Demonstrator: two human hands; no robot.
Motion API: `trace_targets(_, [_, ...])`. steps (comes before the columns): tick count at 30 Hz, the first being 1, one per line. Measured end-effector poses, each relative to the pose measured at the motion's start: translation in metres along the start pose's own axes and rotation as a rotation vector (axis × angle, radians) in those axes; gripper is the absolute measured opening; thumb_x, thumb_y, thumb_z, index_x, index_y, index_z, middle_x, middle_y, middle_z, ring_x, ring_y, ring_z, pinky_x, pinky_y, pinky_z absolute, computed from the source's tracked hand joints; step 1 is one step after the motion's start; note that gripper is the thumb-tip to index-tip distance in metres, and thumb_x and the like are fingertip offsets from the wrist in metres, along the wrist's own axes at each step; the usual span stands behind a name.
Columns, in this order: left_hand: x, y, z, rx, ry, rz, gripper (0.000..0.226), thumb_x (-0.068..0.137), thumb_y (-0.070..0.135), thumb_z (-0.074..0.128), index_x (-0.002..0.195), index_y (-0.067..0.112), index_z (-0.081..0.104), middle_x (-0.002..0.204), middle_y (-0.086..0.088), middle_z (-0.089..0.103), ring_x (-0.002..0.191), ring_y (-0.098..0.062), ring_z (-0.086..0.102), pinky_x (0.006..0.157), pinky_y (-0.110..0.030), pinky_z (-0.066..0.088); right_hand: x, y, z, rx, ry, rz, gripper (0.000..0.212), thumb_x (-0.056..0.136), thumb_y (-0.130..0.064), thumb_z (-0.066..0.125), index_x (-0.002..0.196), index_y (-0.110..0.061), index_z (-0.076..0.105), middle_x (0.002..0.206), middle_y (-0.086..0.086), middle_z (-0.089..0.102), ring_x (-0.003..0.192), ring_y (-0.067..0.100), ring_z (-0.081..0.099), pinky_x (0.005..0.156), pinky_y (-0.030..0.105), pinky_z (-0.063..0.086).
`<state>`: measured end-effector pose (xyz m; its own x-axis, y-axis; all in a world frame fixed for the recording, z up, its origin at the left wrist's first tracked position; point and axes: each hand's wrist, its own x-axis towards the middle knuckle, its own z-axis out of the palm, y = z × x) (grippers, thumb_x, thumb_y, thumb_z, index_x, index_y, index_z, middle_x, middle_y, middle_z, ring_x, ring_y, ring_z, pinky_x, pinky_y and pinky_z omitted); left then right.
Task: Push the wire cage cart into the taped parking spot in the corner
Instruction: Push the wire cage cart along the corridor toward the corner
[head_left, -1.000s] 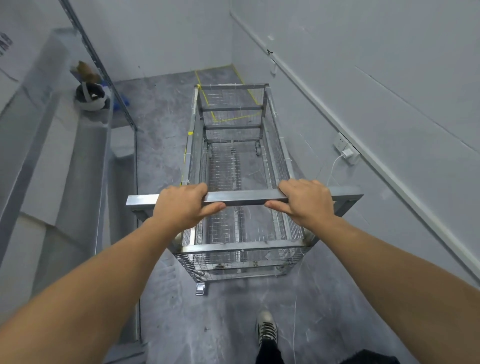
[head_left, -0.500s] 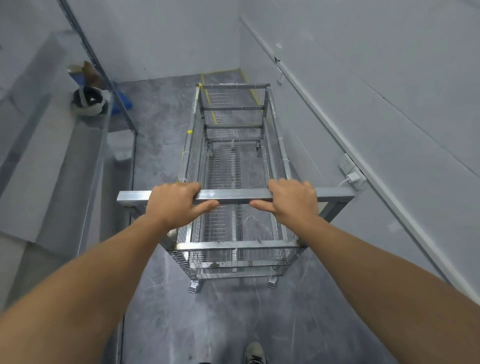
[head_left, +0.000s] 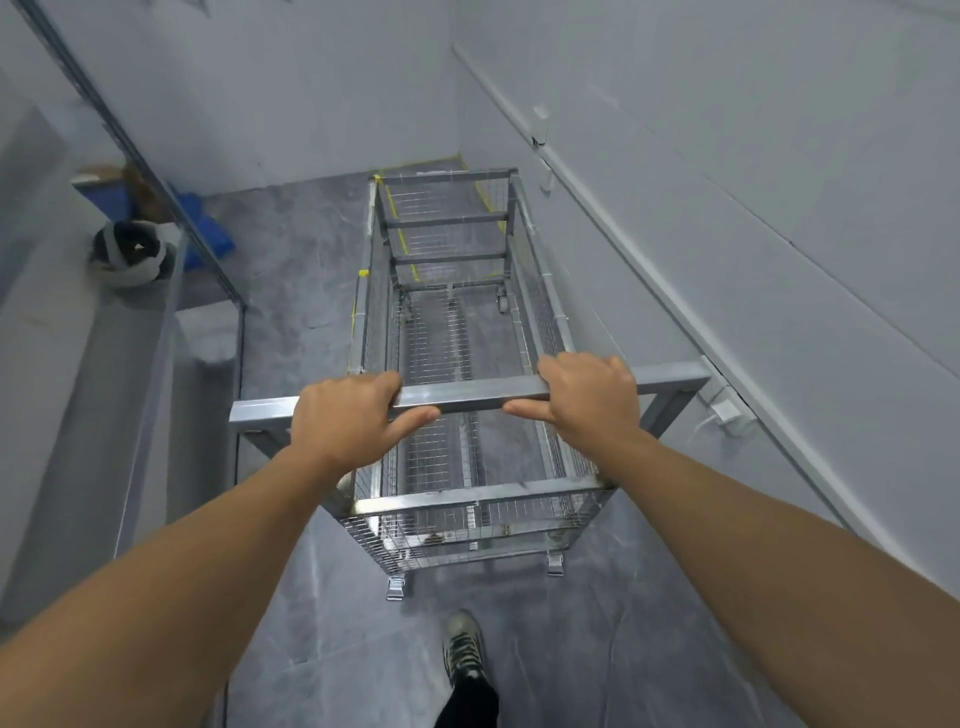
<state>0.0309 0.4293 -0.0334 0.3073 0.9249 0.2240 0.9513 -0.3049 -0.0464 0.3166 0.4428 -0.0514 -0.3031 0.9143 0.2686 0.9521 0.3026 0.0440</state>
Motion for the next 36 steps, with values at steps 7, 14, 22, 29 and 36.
trace_targets(7, [0.097, -0.031, 0.024, -0.011, -0.025, -0.01, 0.066, 0.078, 0.086, 0.02, 0.074, 0.025, 0.043, 0.067, 0.007, 0.058, 0.053, -0.017, 0.05, 0.048, -0.028, 0.037, 0.096, 0.035, 0.023, 0.072, -0.028, 0.009, 0.07, 0.075, -0.091, 0.023, 0.074, -0.023, 0.041, 0.068, -0.008, 0.046, 0.064, 0.02, 0.044, 0.067, 0.037, 0.028])
trace_targets(14, [0.177, -0.072, 0.044, -0.04, -0.021, 0.03, 0.063, 0.081, 0.084, 0.018, 0.078, 0.027, 0.043, 0.068, 0.011, 0.056, 0.055, -0.013, 0.052, 0.046, -0.025, 0.034, 0.181, 0.053, 0.048, 0.056, 0.013, -0.004, 0.06, 0.08, -0.087, 0.028, 0.074, -0.028, 0.038, 0.068, -0.012, 0.044, 0.062, 0.015, 0.043, 0.067, 0.036, 0.036])
trace_targets(22, [0.269, -0.117, 0.068, -0.058, -0.026, 0.025, 0.057, 0.083, 0.081, 0.026, 0.083, 0.029, 0.05, 0.072, 0.012, 0.057, 0.062, -0.012, 0.055, 0.047, -0.025, 0.028, 0.279, 0.073, 0.081, 0.101, 0.102, -0.077, 0.049, 0.084, -0.08, 0.038, 0.077, -0.032, 0.034, 0.07, -0.013, 0.039, 0.063, 0.017, 0.044, 0.063, 0.033, 0.027])
trace_targets(29, [0.364, -0.147, 0.088, -0.043, -0.054, -0.016, 0.053, 0.084, 0.078, 0.03, 0.079, 0.027, 0.043, 0.069, 0.012, 0.05, 0.058, -0.014, 0.05, 0.05, -0.028, 0.032, 0.376, 0.103, 0.109, 0.111, 0.126, -0.108, 0.056, 0.086, -0.079, 0.035, 0.079, -0.026, 0.053, 0.069, -0.011, 0.049, 0.065, 0.017, 0.049, 0.064, 0.033, 0.03])
trace_targets(36, [0.446, -0.163, 0.108, -0.014, -0.04, -0.015, 0.057, 0.083, 0.079, 0.026, 0.078, 0.025, 0.045, 0.068, 0.01, 0.051, 0.056, -0.013, 0.048, 0.048, -0.027, 0.027, 0.455, 0.142, 0.133, 0.115, 0.077, -0.13, 0.059, 0.085, -0.081, 0.031, 0.086, -0.027, 0.057, 0.076, -0.01, 0.057, 0.07, 0.017, 0.055, 0.066, 0.033, 0.031])
